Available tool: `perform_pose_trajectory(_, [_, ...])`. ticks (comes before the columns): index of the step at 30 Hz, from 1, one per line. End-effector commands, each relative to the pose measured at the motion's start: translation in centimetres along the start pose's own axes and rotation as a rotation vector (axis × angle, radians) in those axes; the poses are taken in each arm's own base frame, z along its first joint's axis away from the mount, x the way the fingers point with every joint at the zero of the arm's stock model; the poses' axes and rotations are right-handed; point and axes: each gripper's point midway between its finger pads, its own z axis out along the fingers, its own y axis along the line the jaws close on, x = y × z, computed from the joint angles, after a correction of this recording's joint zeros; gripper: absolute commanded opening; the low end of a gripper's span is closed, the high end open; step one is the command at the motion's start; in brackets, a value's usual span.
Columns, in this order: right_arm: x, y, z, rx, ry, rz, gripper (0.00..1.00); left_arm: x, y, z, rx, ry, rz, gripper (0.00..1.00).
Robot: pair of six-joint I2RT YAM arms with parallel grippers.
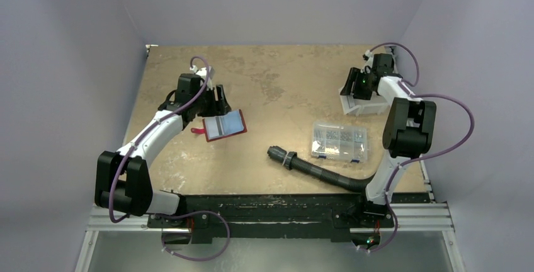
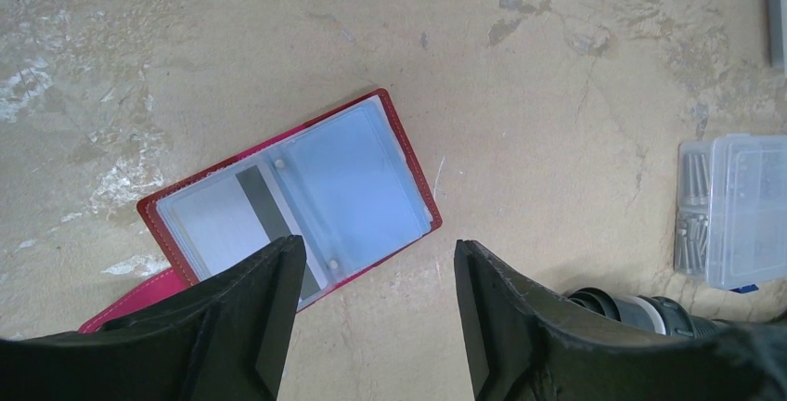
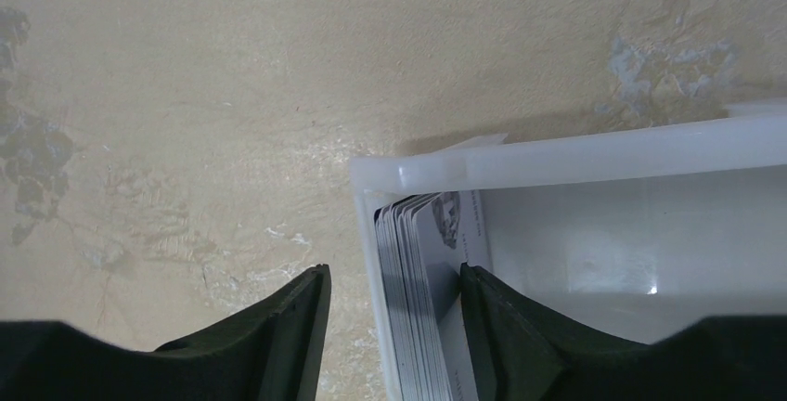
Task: Put the credit cards into the card holder
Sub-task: Pick up the credit card from the storage box.
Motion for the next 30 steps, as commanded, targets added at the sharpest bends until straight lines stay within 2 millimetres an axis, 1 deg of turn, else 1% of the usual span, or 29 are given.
perform_pose_trajectory(1, [-1.8, 1.5, -2.4, -0.032, -0.072, -0.024, 0.58, -1.5, -0.5, -0.4, 0.026, -0.053, 0.031, 0.64])
perform_pose_trajectory(4, [-1.9, 1.4, -2.7, -0.023, -0.081, -0.026, 0.55, -1.5, -0.6, -0.4, 0.031, -0.052, 0.03, 0.64])
perform_pose_trajectory(11, [-1.8, 1.3, -2.7, -0.021, -0.08, -0.022, 0.44, -1.4, -0.6, -0.4, 0.033, -0.049, 0.029, 0.64])
perform_pose_trajectory(22, [-2.0, 1.1, -2.9, -0.009, -0.087, -0.02, 0.25, -1.3, -0.7, -0.2, 0.04, -0.045, 0.028, 0.64])
perform_pose_trajectory(30, [-2.4, 0.7, -3.5, 0.016, -0.103, -0.021, 0.17, -1.2, -0.7, -0.1, 0.045, -0.039, 0.025, 0.64])
